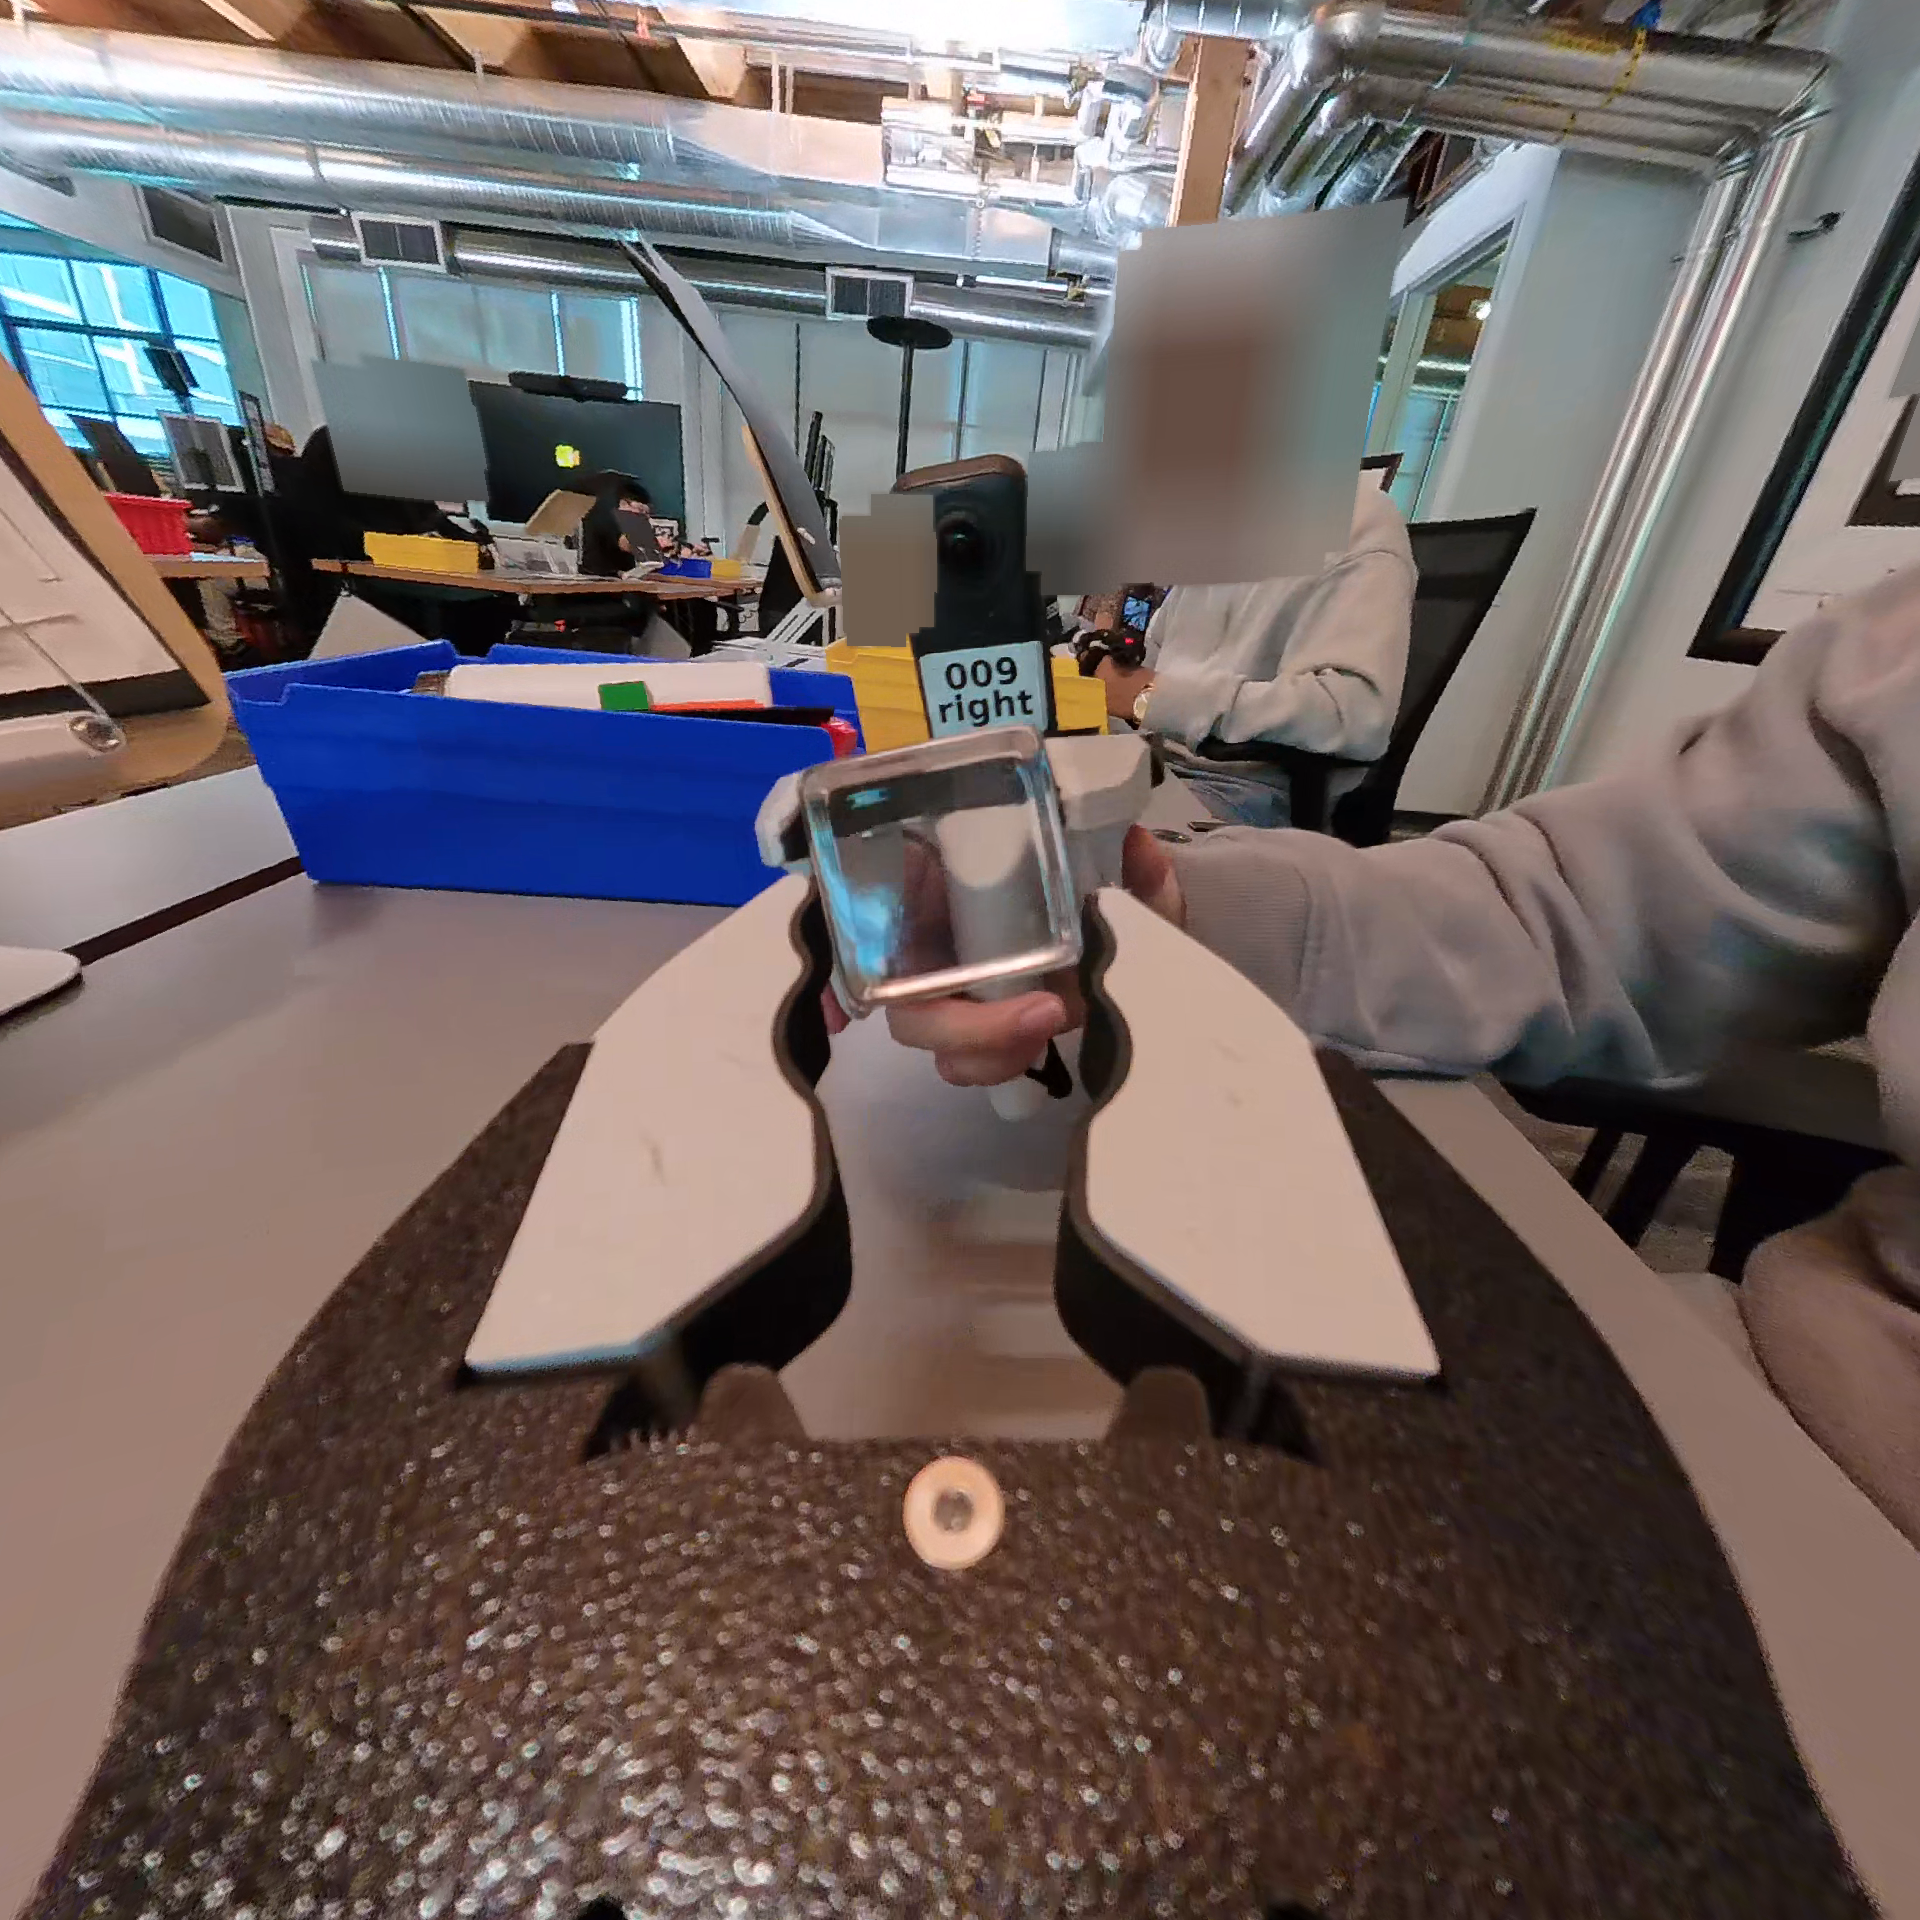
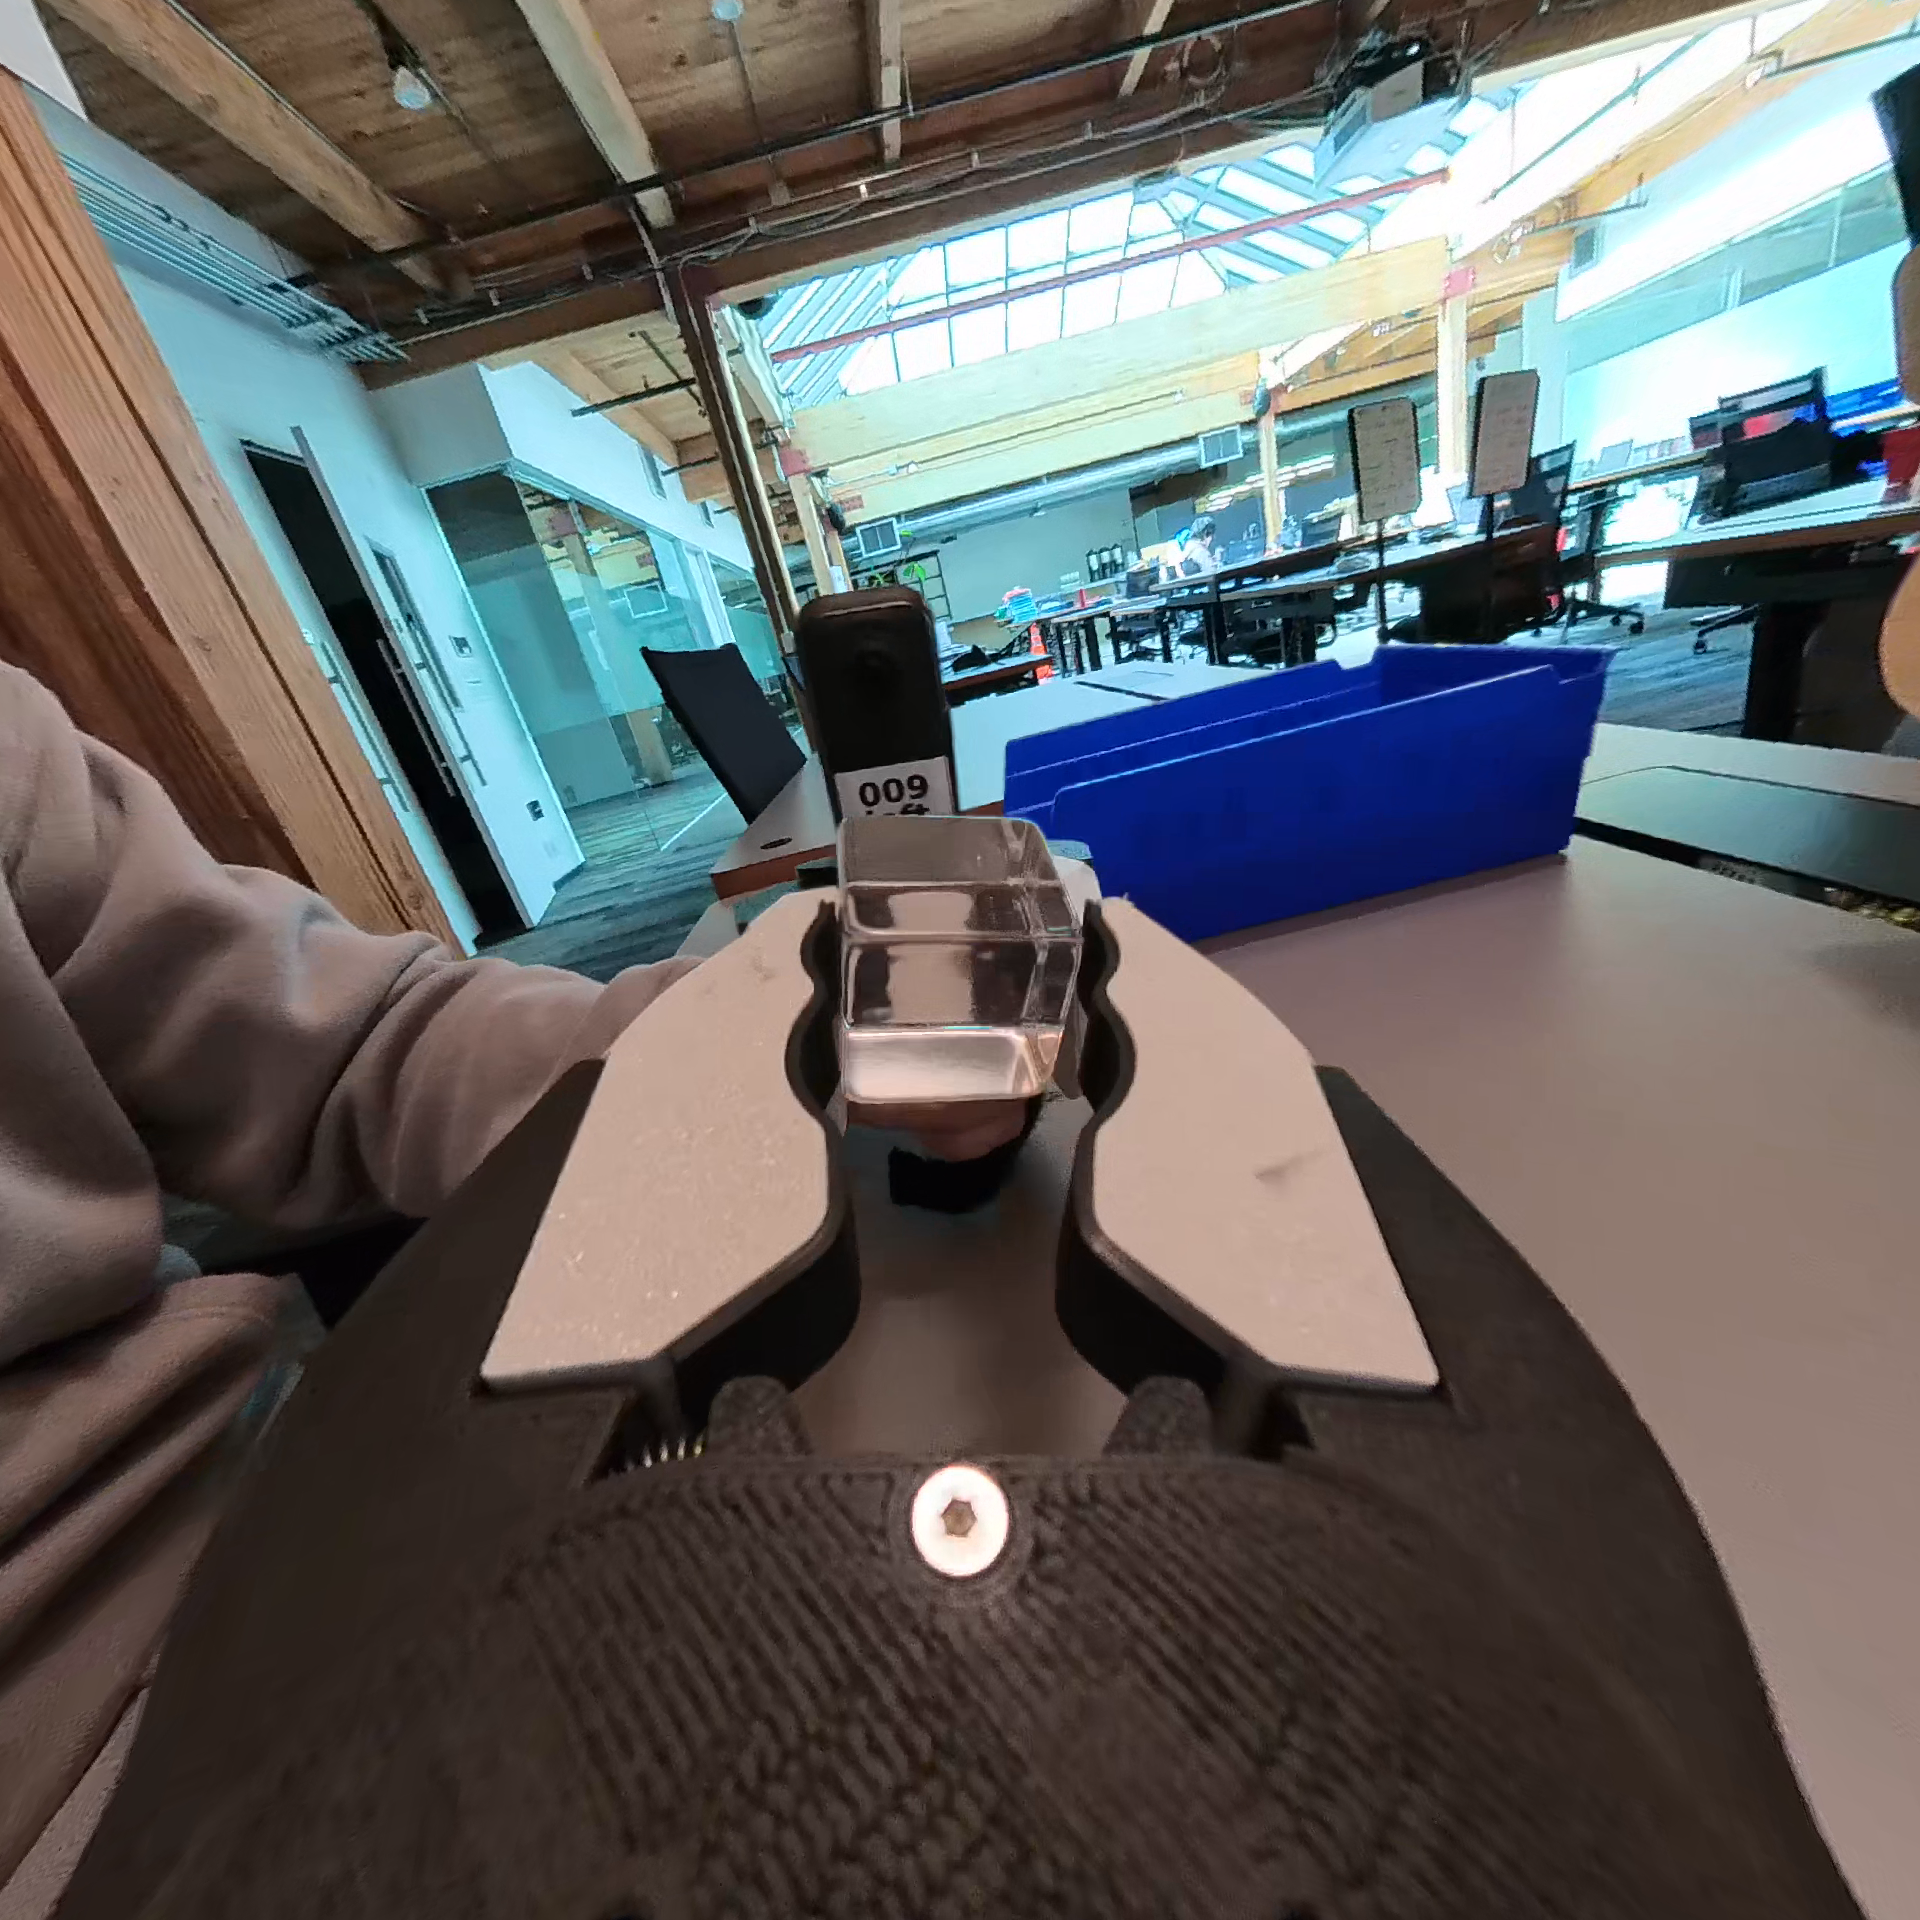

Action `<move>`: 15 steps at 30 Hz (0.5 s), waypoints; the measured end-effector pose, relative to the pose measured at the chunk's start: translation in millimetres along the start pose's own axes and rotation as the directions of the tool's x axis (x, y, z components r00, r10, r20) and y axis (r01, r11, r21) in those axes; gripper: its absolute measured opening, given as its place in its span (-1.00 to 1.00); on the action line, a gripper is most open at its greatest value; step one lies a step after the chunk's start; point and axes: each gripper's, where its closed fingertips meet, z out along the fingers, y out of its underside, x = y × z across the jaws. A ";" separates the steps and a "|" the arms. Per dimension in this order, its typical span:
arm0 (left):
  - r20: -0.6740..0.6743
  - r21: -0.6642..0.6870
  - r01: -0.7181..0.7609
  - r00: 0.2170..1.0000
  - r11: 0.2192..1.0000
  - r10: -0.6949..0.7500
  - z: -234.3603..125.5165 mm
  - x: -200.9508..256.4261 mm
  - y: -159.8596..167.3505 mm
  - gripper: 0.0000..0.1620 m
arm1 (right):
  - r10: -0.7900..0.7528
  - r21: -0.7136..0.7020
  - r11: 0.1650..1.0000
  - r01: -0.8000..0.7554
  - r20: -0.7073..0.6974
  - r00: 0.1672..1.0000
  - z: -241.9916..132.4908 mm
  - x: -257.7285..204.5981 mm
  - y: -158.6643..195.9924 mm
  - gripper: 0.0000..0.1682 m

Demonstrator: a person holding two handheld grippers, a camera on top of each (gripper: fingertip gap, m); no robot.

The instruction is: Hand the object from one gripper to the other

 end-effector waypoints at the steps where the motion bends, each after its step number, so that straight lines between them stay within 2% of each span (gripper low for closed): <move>1: 0.032 -0.008 -0.017 0.999 1.000 0.018 -0.2 -3.0 -0.6 -0.45 | -0.010 0.012 1.000 0.010 -0.026 1.000 0.0 2.1 -2.8 -0.47; 3: 0.198 -0.021 -0.098 0.975 0.995 0.100 -2.1 -19.3 -4.0 -0.45 | -0.064 0.023 0.997 0.069 -0.165 0.984 -3.3 17.3 -7.0 -0.48; 5: 0.402 -0.117 -0.249 0.873 0.961 0.275 -6.1 -37.7 -5.3 -0.33 | -0.087 0.040 0.994 0.104 -0.309 0.947 -9.1 32.8 -10.7 -0.47; 6: 0.458 -0.197 -0.316 0.807 0.928 0.372 -6.5 -42.4 -3.6 -0.31 | -0.075 0.067 0.992 0.107 -0.367 0.927 -11.9 38.2 -12.8 -0.47; 9: 0.512 -0.363 -0.420 0.656 0.832 0.554 2.1 -42.5 2.9 -0.26 | -0.036 0.103 0.990 0.098 -0.488 0.872 -15.7 47.5 -9.5 -0.47; 12: 0.567 -0.476 -0.426 0.520 0.770 0.639 4.0 -47.4 7.6 -0.48 | -0.025 0.111 0.989 0.094 -0.511 0.859 -14.6 47.5 -5.8 -0.47; 13: 0.577 -0.481 -0.427 0.503 0.765 0.644 3.9 -47.7 7.3 -0.48 | -0.010 0.121 0.989 0.081 -0.502 0.865 -15.0 47.7 -6.1 -0.47; 15: 0.587 -0.463 -0.416 0.518 0.783 0.622 4.3 -47.1 6.8 -0.48 | 0.046 0.150 0.988 0.030 -0.475 0.879 -14.6 47.9 -5.8 -0.47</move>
